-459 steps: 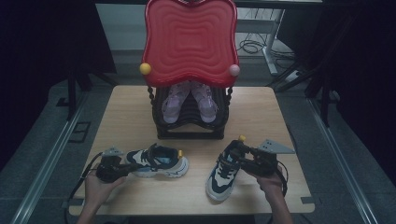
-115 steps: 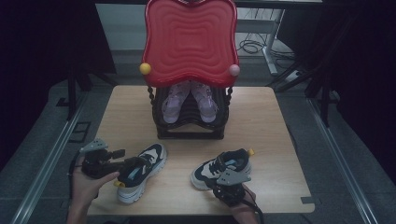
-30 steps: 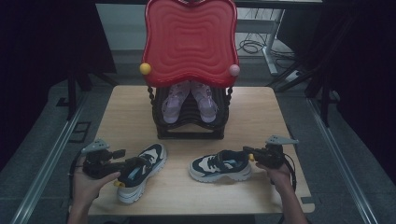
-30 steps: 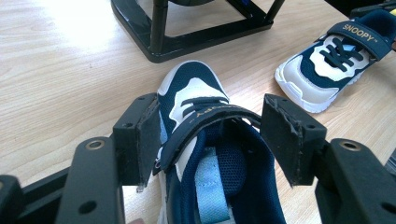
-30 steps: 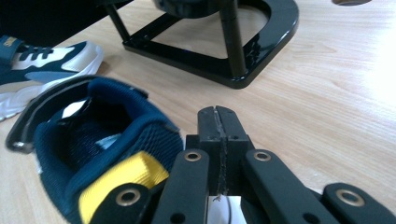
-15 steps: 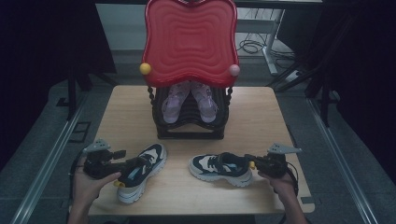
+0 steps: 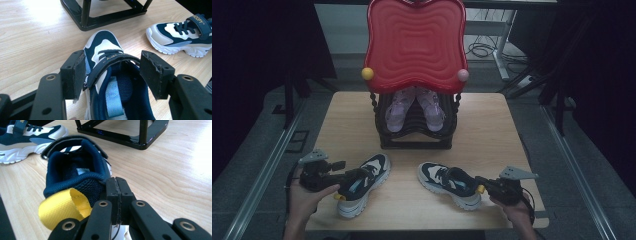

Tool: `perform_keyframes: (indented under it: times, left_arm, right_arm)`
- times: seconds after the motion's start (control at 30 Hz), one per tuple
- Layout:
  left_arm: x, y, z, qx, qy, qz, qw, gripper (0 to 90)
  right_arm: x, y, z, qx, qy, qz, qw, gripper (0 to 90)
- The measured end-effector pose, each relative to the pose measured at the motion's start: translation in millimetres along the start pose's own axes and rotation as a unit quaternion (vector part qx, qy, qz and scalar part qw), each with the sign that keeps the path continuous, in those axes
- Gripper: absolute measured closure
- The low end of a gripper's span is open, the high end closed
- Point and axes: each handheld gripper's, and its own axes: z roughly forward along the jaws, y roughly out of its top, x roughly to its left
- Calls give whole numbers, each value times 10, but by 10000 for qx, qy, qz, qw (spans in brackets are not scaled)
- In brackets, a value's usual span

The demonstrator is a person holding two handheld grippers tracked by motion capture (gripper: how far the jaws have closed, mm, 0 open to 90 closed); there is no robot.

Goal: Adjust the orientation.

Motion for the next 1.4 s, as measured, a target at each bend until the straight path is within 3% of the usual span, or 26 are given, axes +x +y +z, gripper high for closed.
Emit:
perform_keyframes:
  times: [0.4,0.8,0.97,1.4]
  left_arm:
    - [26,-9,-21,-8,20,-31,10000,382]
    - [26,-10,-27,6,11,-26,10000,381]
    - [22,-9,-23,18,-1,-24,10000,381]
    - [-6,-1,-36,21,2,16,10000,380]
  right_arm:
    - [210,-64,-96,114,-163,-90,9998,897]
    - [454,-22,-35,409,-139,-505,9978,896]
    - [449,-18,-35,374,-88,-551,9977,879]
    - [335,10,-75,78,-93,-296,9995,879]
